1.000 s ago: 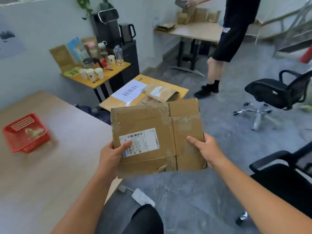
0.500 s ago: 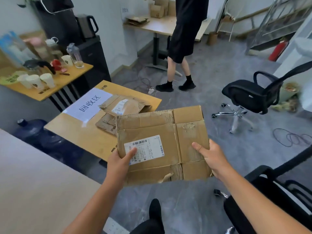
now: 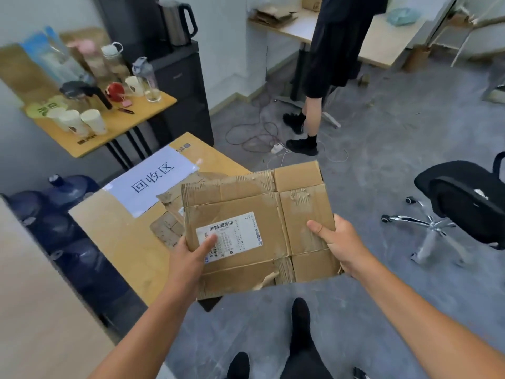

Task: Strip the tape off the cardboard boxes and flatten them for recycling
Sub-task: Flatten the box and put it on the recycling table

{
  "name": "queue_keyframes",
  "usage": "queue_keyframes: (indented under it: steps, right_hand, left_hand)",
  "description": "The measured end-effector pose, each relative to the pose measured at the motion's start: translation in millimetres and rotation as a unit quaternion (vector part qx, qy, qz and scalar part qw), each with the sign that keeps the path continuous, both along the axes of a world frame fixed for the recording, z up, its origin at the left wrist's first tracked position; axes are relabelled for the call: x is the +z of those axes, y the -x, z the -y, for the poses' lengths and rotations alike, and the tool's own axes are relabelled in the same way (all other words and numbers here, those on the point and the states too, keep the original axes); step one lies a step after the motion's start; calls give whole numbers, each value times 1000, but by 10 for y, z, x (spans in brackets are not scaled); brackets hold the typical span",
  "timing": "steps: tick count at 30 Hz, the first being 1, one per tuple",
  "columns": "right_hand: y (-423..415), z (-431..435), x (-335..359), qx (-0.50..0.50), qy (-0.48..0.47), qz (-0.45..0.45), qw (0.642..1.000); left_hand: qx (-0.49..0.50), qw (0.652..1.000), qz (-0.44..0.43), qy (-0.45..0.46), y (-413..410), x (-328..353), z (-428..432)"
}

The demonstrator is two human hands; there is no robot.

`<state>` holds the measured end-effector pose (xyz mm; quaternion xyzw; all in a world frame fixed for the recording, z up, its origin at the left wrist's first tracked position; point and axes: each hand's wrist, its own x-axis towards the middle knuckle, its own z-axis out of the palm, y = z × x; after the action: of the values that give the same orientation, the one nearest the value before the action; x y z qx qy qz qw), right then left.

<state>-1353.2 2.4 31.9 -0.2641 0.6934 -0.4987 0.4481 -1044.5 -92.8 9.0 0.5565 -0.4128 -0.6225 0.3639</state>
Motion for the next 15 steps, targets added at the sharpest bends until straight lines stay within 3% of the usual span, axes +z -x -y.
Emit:
queue_keyframes:
  steps: [8,15]
  right_hand:
    - [529,1333,-121,146,-20,67,987]
    - [446,2362,-307,269,-51,57,960]
  left_hand:
    - [149,988,13,-36,358,3,321]
    - [258,963,66,-37,310,-126,686]
